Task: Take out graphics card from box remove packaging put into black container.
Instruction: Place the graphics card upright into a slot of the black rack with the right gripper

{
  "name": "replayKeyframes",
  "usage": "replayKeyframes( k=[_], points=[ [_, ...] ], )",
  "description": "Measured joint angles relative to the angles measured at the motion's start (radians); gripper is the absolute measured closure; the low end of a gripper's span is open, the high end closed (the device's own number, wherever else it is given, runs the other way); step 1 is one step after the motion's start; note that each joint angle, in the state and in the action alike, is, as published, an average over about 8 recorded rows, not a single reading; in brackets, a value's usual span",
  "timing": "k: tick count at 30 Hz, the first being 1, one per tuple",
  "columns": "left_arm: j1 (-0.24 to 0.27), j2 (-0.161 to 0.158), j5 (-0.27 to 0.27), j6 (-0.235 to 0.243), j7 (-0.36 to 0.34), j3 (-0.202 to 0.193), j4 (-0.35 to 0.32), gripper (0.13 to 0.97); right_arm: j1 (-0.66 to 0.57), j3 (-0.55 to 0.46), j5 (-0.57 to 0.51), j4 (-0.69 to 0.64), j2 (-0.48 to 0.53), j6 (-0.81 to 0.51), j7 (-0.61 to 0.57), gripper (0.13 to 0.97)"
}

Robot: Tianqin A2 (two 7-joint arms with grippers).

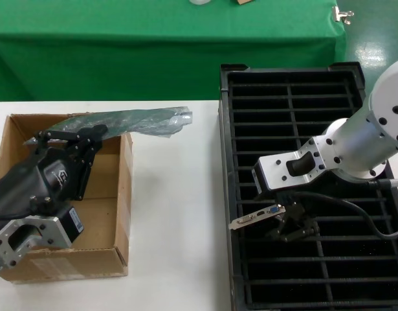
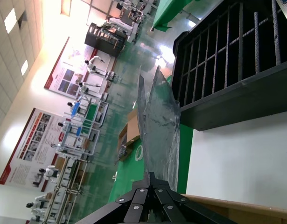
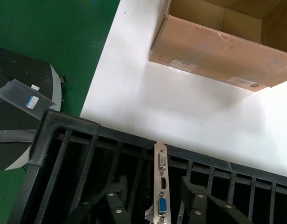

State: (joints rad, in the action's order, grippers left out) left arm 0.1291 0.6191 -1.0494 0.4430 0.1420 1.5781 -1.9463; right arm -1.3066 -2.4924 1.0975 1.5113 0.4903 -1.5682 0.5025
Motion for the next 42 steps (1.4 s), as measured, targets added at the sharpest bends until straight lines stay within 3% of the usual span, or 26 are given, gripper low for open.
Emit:
replayKeyframes(
  k=[4,8,16,25,42],
  points=[
    [0.000,0.000,0.000,0.000,0.000,0.000,0.000,0.958,-0.002,-0.005,-0.001,0.001,0.002,-0.001,0.000,0.696],
    [0.000,0.000,0.000,0.000,0.000,0.000,0.000,0.958,-0.005,-0.011,0.000,0.005,0.006,-0.001,0.001,0.696],
    [0.000,0.000,0.000,0.000,0.000,0.000,0.000,0.958,-0.012,-0.022,0.006,0.017,0.018,-0.001,0.005,0.850],
    [0.000,0.000,0.000,0.000,0.000,0.000,0.000,0.958,-0.018,-0.035,0.012,0.029,0.042,-0.001,0.011,0.936],
    [0.000,0.000,0.000,0.000,0.000,0.000,0.000,0.958,-0.039,-0.057,0.015,0.068,0.106,-0.002,0.045,0.950]
  ],
)
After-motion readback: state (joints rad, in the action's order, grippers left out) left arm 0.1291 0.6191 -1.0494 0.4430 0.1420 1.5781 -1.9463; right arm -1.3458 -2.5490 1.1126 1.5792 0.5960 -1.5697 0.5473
